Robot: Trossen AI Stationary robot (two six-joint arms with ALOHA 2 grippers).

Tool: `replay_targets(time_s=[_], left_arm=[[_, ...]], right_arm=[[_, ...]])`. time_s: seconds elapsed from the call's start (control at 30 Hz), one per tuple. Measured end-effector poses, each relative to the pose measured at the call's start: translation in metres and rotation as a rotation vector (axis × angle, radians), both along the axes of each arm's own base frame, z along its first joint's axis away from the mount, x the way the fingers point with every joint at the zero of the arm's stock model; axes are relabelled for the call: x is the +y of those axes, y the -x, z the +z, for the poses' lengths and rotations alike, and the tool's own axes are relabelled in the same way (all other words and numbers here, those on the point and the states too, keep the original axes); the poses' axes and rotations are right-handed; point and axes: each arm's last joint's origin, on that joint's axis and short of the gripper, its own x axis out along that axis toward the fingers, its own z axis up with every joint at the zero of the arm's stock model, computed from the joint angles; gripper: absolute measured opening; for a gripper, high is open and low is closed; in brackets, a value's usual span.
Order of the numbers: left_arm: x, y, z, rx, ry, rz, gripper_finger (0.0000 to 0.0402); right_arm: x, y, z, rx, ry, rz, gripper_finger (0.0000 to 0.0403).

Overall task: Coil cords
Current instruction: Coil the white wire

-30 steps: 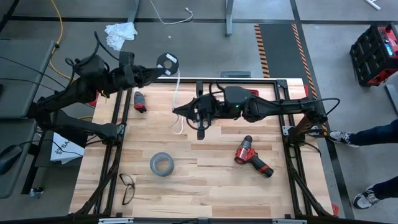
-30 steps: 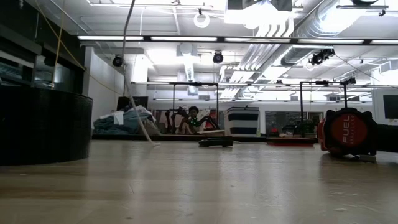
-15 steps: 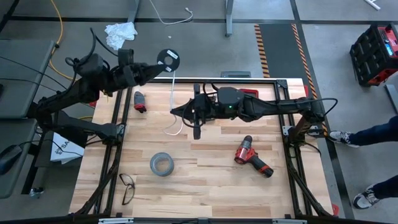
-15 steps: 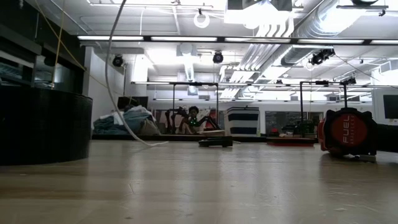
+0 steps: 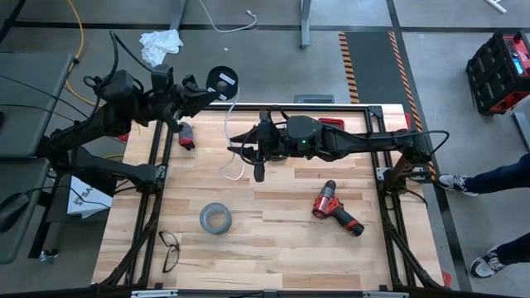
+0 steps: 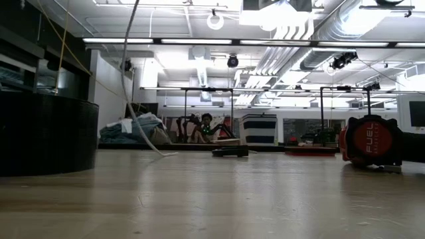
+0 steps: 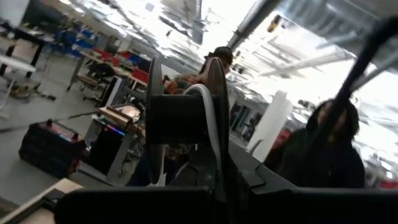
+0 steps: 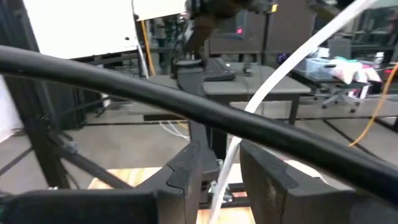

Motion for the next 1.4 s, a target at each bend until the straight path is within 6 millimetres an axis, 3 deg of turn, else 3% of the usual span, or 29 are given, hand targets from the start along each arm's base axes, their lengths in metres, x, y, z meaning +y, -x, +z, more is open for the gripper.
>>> replay_targets(time_s=[0.43, 0.6, 1.0, 1.4], left_arm=[[-0.01, 0.041, 0.011, -0.043, -0.091, -0.018, 0.0001], [-0.009, 0.034, 0.009, -0.037, -0.082, -0.033, 0.0001], [-0.006, 0.004, 0.007, -0.066, -0.083, -0.111, 0.0001], [-0.006, 0.004, 0.007, -0.069, -0.068, -0.111, 0.0001]], right_arm=[[-0.018, 0.014, 0.043, -0.073, -0.087, -0.006, 0.0106], [-0.024, 0.016, 0.052, -0.12, -0.102, -0.017, 0.0111], [-0.041, 0.01, 0.048, -0.138, -0.124, -0.036, 0.0115], [-0.039, 0.01, 0.049, -0.135, -0.037, 0.024, 0.0114]])
